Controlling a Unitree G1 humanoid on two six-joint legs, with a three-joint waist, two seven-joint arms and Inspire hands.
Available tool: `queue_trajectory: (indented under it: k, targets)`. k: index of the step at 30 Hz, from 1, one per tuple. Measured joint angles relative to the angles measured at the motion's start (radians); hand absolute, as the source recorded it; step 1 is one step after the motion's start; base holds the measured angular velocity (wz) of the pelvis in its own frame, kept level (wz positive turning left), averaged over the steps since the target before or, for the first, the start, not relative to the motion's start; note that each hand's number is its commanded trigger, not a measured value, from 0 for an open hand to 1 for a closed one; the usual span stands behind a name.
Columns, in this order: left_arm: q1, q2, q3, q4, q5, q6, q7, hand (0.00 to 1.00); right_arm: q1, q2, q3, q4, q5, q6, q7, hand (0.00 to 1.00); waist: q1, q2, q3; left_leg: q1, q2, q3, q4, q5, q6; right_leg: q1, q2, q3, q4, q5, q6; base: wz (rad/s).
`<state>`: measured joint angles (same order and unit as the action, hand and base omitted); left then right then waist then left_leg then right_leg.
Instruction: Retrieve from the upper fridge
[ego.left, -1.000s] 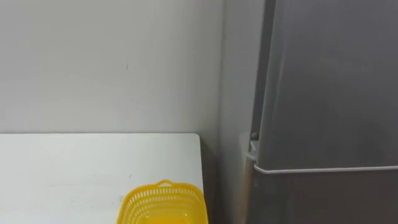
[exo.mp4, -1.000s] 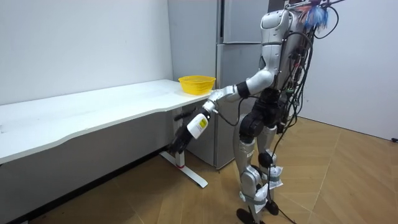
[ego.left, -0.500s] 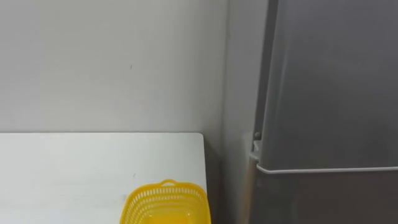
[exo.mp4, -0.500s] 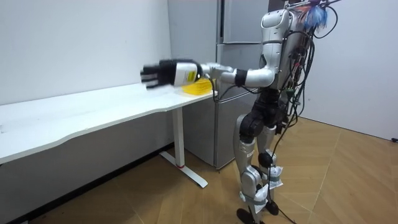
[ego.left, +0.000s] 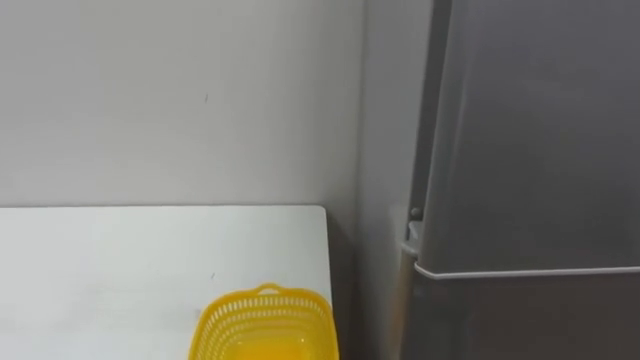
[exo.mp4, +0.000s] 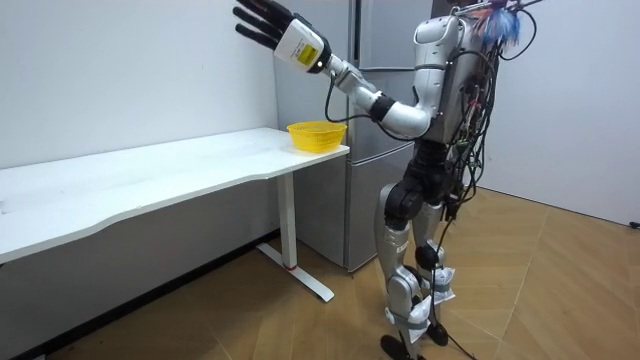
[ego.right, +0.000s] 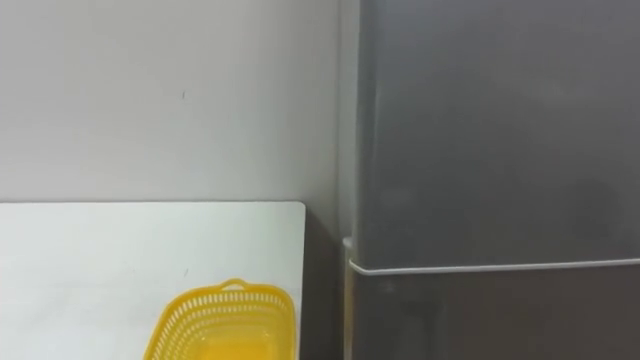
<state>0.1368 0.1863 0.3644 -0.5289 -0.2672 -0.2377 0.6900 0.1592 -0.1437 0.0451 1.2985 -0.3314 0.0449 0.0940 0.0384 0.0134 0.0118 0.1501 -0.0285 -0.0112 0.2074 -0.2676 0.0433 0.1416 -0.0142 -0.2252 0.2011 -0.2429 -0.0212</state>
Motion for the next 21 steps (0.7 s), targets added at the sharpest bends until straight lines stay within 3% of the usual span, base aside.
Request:
queue_trajectory:
  k: [10, 15, 21]
  targets:
    - [-0.070, 0.000, -0.169, -0.005, -0.013, 0.048, -0.311, 0.00, -0.035, -0.003, 0.000, 0.036, -0.020, -0.001, 0.070, 0.00, -0.062, -0.003, -0.0015, -0.005, 0.004, 0.001, -0.001, 0.001, 0.000, 0.001, -0.001, 0.000, 0.006, 0.001, 0.001, 0.00]
    - [-0.121, 0.002, -0.279, -0.004, -0.016, 0.104, -0.491, 0.00, -0.071, -0.006, 0.000, 0.043, -0.036, -0.001, 0.070, 0.00, -0.094, 0.003, 0.0019, -0.019, 0.006, 0.009, 0.000, 0.002, 0.002, -0.023, -0.001, 0.010, 0.020, 0.001, 0.000, -0.03]
    - [-0.141, 0.004, -0.310, -0.004, -0.037, 0.139, -0.651, 0.00, -0.070, -0.012, -0.001, 0.042, -0.036, 0.001, 0.070, 0.00, -0.110, 0.010, -0.0034, -0.018, 0.008, 0.028, -0.001, 0.002, 0.001, -0.030, 0.002, 0.031, 0.021, 0.002, -0.001, -0.09]
